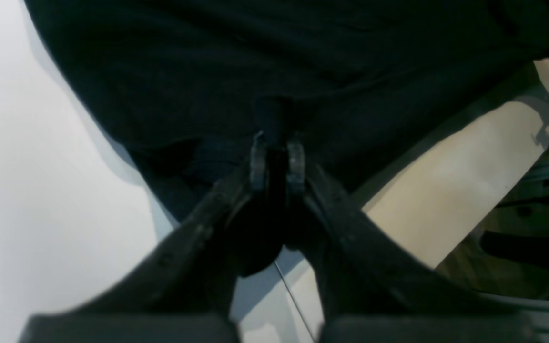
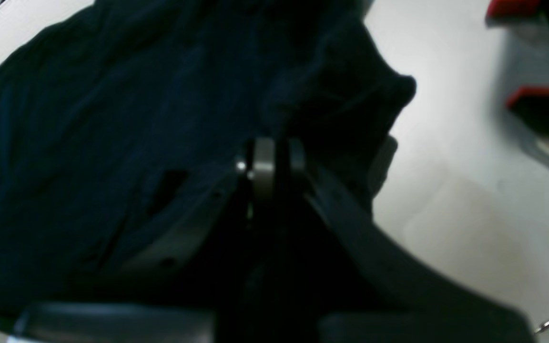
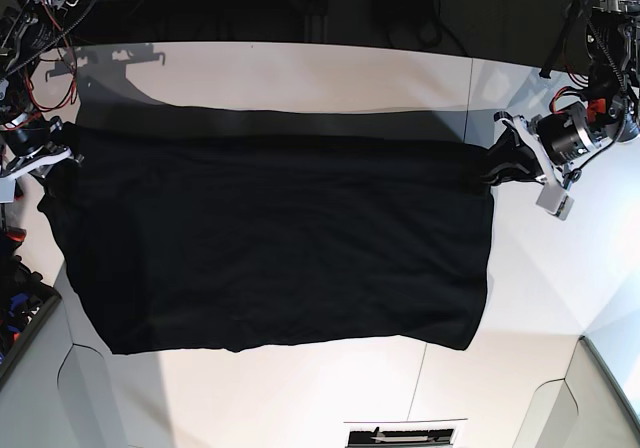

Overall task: Layout the t-shirt on the table in an organized manner, then fold the t-shirt properly
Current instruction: 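Hold the shirt edge taut with both grippers, dragging it slightly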

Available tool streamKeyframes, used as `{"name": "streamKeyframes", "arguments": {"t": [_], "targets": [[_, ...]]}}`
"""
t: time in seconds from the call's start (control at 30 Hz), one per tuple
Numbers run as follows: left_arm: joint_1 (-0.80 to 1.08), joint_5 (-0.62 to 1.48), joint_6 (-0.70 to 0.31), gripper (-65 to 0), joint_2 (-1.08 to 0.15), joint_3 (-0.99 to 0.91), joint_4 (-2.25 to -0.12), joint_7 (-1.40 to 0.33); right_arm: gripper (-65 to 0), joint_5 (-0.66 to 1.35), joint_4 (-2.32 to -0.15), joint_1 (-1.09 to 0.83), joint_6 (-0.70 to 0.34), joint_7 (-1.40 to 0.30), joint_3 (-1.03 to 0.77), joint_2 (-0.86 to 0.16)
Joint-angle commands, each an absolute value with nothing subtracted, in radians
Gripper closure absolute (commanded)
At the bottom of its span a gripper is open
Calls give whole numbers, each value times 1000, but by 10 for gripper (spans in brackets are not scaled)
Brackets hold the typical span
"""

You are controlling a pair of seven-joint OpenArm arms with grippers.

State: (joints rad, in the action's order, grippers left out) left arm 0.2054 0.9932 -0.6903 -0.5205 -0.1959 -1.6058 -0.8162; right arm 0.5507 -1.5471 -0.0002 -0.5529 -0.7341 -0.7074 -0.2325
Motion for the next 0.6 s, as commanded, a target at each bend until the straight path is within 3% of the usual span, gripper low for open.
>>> {"name": "streamKeyframes", "arguments": {"t": [0.0, 0.57], "targets": [[204, 1015, -698, -39, -537, -204, -1623, -802, 0, 571, -1565, 7, -554, -707, -714, -252], [255, 1021, -698, -39, -537, -204, -1623, -813, 0, 591, -1565, -1, -554, -708, -714, -246]]}}
